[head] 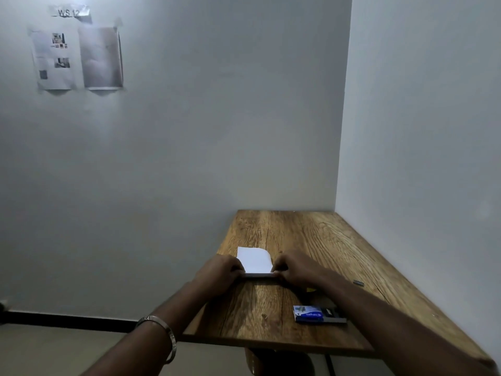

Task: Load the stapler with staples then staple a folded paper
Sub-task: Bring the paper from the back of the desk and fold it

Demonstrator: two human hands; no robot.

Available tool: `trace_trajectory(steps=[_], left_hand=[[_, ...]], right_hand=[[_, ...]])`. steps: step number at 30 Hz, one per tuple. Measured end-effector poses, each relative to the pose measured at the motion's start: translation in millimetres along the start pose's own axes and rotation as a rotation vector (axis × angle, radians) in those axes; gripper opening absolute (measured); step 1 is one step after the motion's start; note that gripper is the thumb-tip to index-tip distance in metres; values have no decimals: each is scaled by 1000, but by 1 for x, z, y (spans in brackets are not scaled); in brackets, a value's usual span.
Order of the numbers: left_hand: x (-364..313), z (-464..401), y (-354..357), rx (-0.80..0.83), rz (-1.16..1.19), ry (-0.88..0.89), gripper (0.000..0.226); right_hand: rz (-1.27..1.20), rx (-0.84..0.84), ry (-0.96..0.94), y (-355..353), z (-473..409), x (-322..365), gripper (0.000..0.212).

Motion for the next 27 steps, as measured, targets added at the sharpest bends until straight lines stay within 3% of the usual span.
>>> trace_trajectory(steps=[23, 27], left_hand=[[13, -3, 11, -220, 143, -192, 13], [18, -4, 17, -185, 140, -223, 13]], right_hand=[[50, -154, 28, 1, -11, -2, 17], [65, -145, 34, 6, -12, -3, 18]])
Point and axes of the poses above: each hand's wrist, its own z-axis away from the middle knuckle, its own y-axis out of the palm, x = y × z, the point moved 3 cm from there along -z, towards the middle knuckle, and after that the axes turned 8 degrees about -x, right-handed, at the moved point
